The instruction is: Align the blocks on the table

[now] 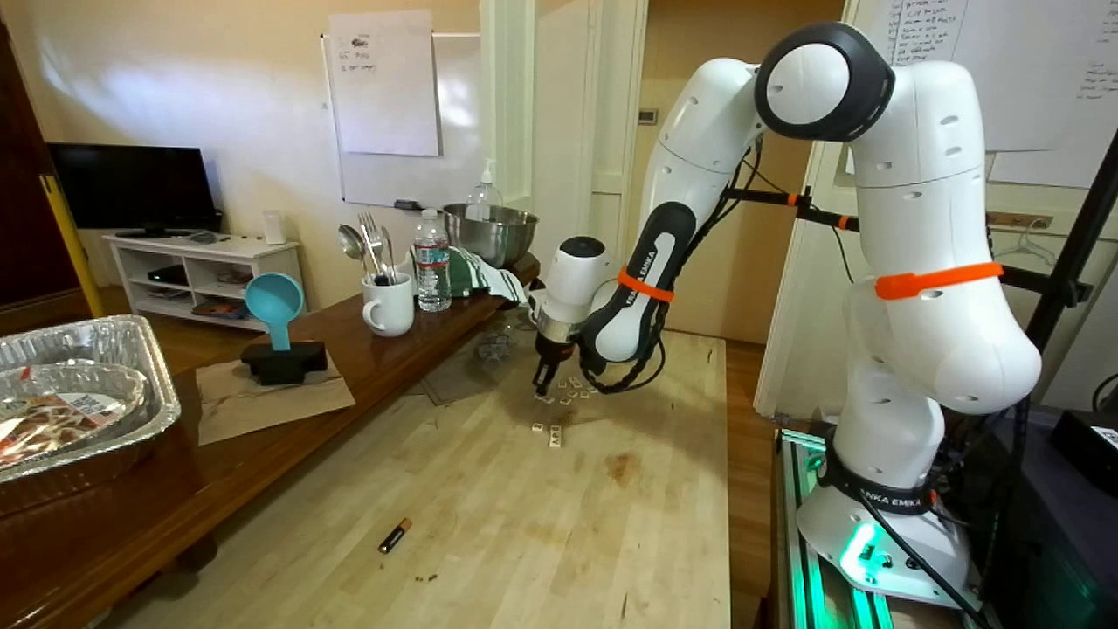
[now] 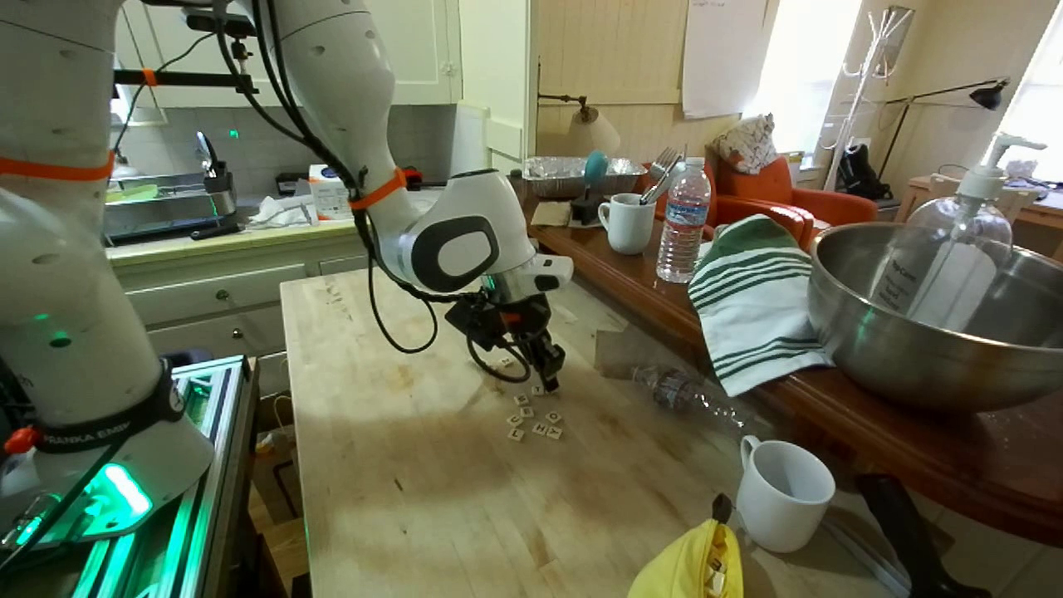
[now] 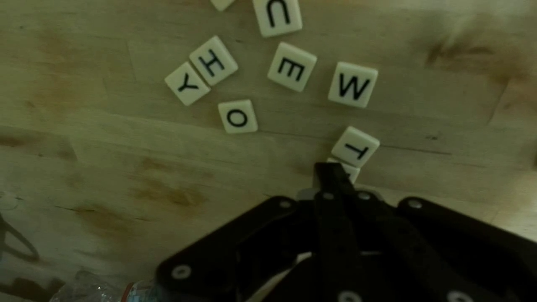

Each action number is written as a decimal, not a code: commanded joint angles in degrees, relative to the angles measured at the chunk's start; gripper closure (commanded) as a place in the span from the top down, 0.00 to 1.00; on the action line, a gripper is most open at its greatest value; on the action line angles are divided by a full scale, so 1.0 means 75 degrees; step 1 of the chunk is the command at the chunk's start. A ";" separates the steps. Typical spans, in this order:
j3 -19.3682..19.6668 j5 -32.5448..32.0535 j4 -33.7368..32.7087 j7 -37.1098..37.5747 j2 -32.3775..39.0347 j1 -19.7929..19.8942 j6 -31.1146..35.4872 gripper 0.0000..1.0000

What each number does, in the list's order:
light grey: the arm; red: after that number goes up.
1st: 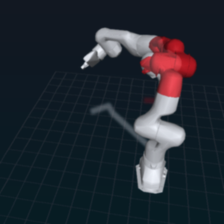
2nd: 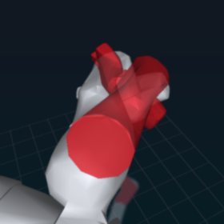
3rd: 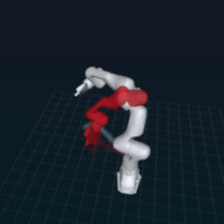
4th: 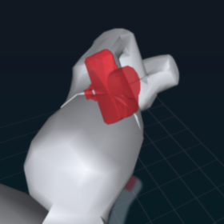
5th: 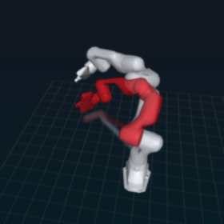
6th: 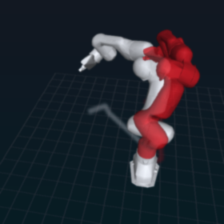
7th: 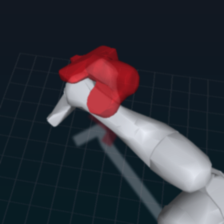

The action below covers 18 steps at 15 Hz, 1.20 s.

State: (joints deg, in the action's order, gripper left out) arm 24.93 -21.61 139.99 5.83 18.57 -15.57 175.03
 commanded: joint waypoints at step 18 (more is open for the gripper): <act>-0.2137 0.0480 0.0097 -0.0239 -0.0423 0.0898 -0.2267 0.00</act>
State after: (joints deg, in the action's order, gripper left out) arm 11.56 -18.51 139.60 3.90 14.67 -10.41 162.89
